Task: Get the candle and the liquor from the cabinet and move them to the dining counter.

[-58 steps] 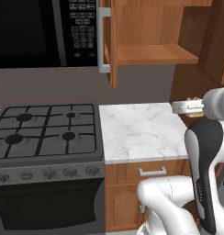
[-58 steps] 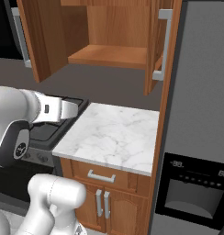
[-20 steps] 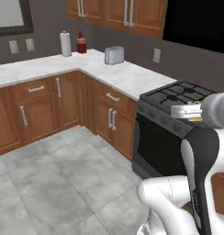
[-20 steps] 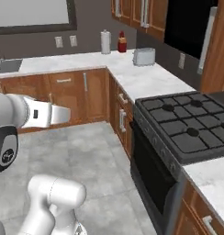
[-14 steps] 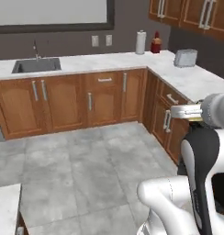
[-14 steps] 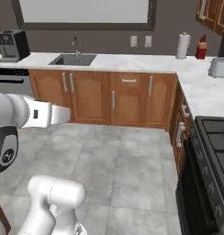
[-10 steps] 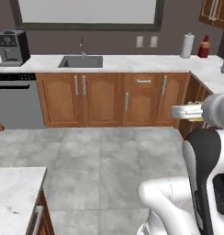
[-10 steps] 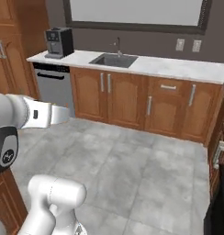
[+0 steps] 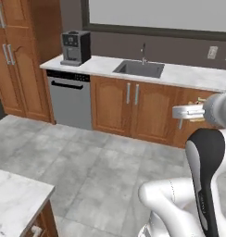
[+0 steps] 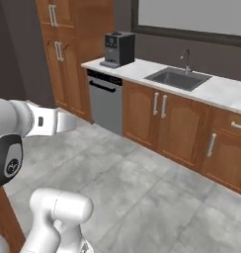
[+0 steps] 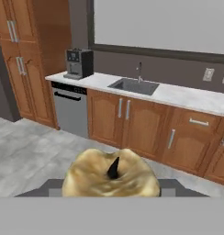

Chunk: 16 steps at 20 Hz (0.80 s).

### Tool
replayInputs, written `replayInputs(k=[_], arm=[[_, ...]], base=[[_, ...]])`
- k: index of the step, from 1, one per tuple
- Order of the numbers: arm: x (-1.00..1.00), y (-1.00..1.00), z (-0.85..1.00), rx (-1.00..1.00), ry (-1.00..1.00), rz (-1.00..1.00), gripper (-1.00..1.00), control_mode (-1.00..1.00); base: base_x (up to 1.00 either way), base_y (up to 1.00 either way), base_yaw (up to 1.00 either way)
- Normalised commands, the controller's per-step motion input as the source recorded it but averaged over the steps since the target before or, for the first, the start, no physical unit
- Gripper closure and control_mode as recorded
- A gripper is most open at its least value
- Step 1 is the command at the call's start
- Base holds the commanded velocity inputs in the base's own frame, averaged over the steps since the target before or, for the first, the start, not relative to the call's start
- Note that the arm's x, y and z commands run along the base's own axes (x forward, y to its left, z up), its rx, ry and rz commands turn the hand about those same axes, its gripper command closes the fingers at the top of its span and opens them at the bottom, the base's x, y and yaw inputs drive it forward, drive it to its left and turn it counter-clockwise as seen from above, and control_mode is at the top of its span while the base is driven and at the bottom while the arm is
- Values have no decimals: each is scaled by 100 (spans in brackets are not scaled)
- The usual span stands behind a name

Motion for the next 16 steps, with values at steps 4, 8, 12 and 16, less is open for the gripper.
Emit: replayInputs(k=[4, 8, 12, 16], arm=[[0, 0, 0, 0, 0, 0, 100, 100], [0, 0, 0, 0, 0, 0, 100, 100], [0, 0, 0, 0, 0, 0, 100, 100], [0, 0, 0, 0, 0, 0, 100, 100]], base=[[100, -87, 36], [97, -90, 45], [62, -85, 59], [45, -76, 66]])
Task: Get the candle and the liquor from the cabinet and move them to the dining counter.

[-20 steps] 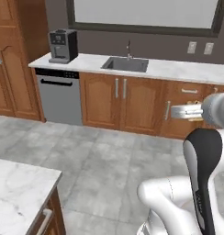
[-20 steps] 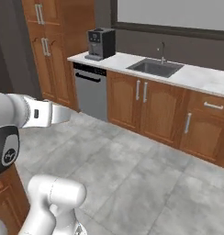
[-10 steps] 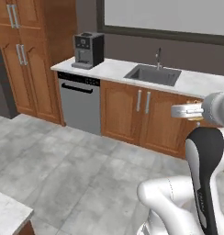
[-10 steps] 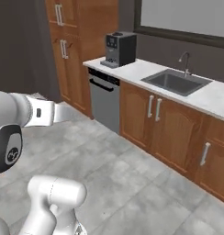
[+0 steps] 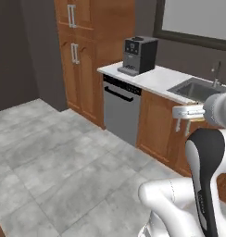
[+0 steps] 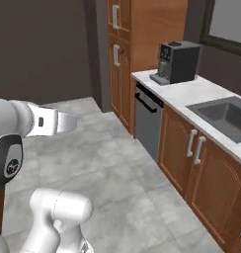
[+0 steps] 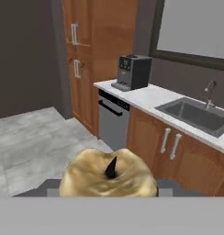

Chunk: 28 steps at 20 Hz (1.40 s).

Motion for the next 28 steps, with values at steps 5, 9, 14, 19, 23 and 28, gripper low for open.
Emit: replayInputs(k=[5, 9, 14, 19, 23, 28], arm=[[0, 0, 0, 0, 0, 0, 100, 100], [0, 0, 0, 0, 0, 0, 100, 100], [0, 0, 0, 0, 0, 0, 100, 100], [0, 0, 0, 0, 0, 0, 100, 100], [0, 0, 0, 0, 0, 0, 100, 100], [0, 0, 0, 0, 0, 0, 100, 100]], base=[[51, -71, 67], [51, -67, 70], [50, -65, 70], [58, -66, 68], [64, -65, 67], [72, -72, 61]])
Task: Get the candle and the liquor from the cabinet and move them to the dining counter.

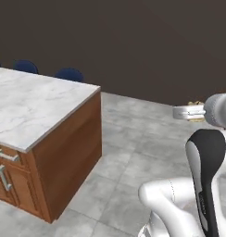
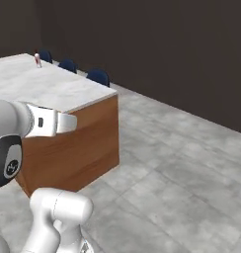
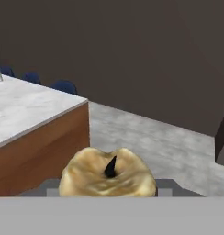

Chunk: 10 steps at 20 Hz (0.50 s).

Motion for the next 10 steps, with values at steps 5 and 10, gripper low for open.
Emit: replayInputs(k=[5, 10], arm=[[0, 0, 0, 0, 0, 0, 100, 100], [0, 0, 0, 0, 0, 0, 100, 100]], base=[[56, -98, 40], [72, -92, 17]])
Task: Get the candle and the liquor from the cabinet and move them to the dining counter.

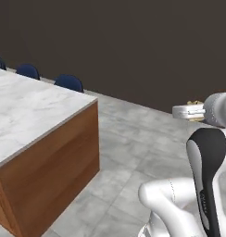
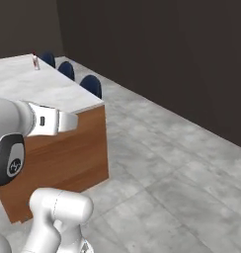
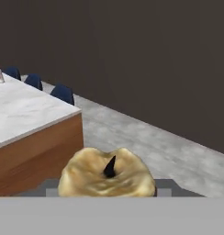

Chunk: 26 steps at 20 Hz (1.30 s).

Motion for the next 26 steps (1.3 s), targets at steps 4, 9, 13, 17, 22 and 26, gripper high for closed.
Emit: replayInputs(k=[4, 9, 13, 17, 22, 26], arm=[[0, 0, 0, 0, 0, 0, 100, 100], [0, 0, 0, 0, 0, 0, 100, 100], [0, 0, 0, 0, 0, 0, 100, 100], [0, 0, 0, 0, 0, 0, 100, 100], [0, 0, 0, 0, 0, 0, 100, 100], [0, 0, 0, 0, 0, 0, 100, 100]], base=[[90, -81, 8], [97, -72, 21], [99, -50, 63], [74, -42, 73], [42, -57, 72], [29, -76, 66]])
